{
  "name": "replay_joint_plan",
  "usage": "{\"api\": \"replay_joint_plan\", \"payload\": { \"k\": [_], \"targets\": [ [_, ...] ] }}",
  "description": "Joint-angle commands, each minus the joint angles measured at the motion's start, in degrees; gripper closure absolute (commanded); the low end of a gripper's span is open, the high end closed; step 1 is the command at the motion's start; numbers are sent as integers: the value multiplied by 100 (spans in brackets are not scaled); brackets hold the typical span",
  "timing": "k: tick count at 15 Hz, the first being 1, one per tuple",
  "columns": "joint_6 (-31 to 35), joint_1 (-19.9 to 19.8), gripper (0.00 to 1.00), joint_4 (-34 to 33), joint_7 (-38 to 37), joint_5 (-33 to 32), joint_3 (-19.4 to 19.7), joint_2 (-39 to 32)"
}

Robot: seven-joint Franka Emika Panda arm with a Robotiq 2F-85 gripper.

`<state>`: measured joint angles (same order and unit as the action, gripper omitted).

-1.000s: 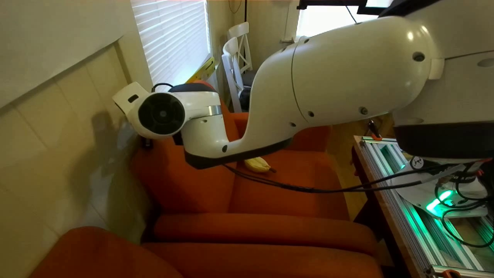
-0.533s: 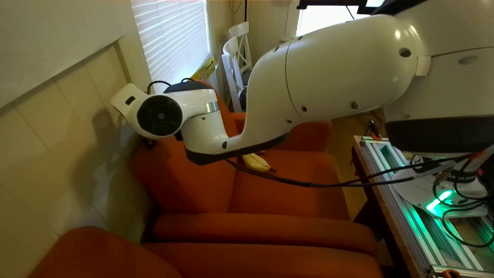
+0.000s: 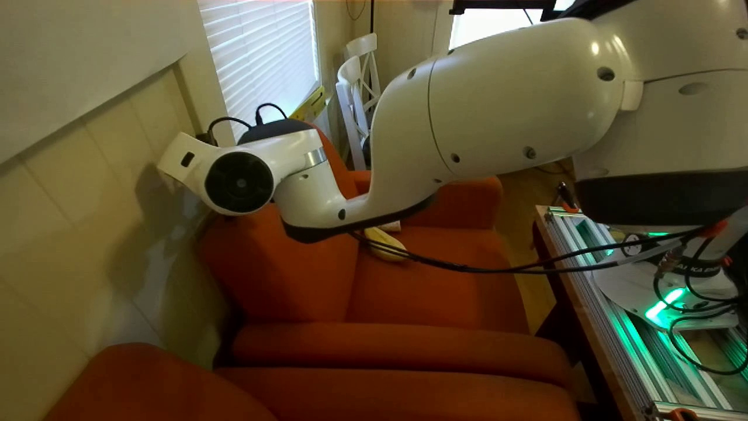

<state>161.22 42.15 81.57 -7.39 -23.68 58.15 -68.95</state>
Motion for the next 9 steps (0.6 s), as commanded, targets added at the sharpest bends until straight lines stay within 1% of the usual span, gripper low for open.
{"api": "replay_joint_plan", "payload": {
  "k": [1,6,7,8,9],
  "targets": [
    [-77,-205,0,-256,103,-359,-25,-98],
    [-184,-148,0,-167,-45,-461,1,-127],
    [-195,-130,25,-152,-102,-454,17,-149],
    [-253,-116,26,-143,-126,-439,9,-150],
    [-289,-100,34,-129,-174,-444,29,-170]
  ]
}}
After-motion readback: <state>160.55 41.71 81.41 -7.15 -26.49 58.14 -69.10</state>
